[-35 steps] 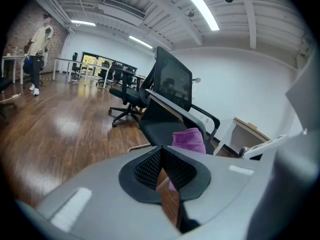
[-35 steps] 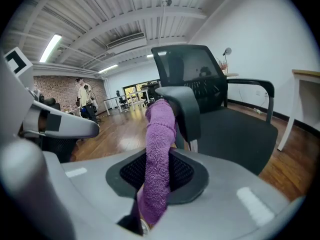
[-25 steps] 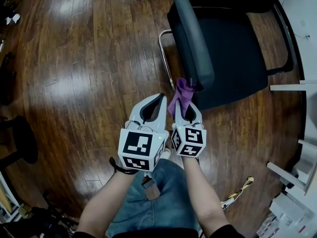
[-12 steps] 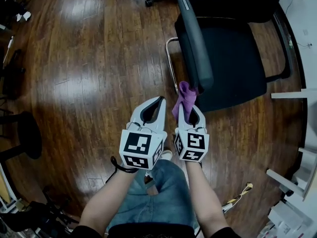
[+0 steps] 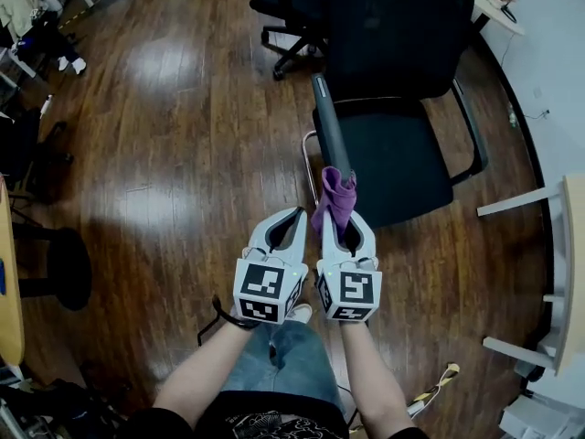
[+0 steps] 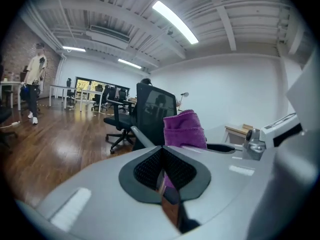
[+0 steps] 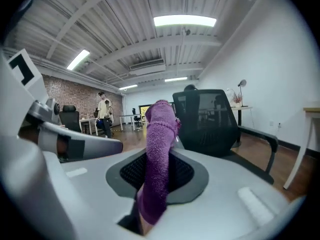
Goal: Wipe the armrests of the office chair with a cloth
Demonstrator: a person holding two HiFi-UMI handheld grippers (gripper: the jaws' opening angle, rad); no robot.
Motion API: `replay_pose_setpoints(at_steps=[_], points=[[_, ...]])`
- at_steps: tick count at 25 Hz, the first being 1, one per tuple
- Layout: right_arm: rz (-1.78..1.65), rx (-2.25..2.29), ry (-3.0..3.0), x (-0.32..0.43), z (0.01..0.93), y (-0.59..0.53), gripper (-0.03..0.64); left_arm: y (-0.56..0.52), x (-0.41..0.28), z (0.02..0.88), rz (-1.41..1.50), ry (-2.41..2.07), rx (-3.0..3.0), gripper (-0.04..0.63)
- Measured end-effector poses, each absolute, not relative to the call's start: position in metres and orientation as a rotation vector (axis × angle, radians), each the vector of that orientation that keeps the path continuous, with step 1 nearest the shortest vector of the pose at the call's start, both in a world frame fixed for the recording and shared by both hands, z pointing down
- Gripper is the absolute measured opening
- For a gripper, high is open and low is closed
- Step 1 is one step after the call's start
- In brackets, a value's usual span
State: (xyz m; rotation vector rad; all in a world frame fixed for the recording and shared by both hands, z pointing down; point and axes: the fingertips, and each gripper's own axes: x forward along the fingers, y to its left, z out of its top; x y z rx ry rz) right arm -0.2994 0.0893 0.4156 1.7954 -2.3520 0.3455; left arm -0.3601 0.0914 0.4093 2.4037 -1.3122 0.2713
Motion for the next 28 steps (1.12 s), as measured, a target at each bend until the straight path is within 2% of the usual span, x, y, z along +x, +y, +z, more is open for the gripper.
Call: replay_pose_setpoints(at_steps=[11,28], points=[[0.167,1.873,-2.453,-0.29,0.261,0.16,0.072,0.16,-0.35,0.281,0.182,-1.313,2.538,0.005],[0.008,2.009,-2.346,-0.339,0.198,0.235,0.069,0.221,-0.393,0.22,0.081,-1.187,2.69,0.004]])
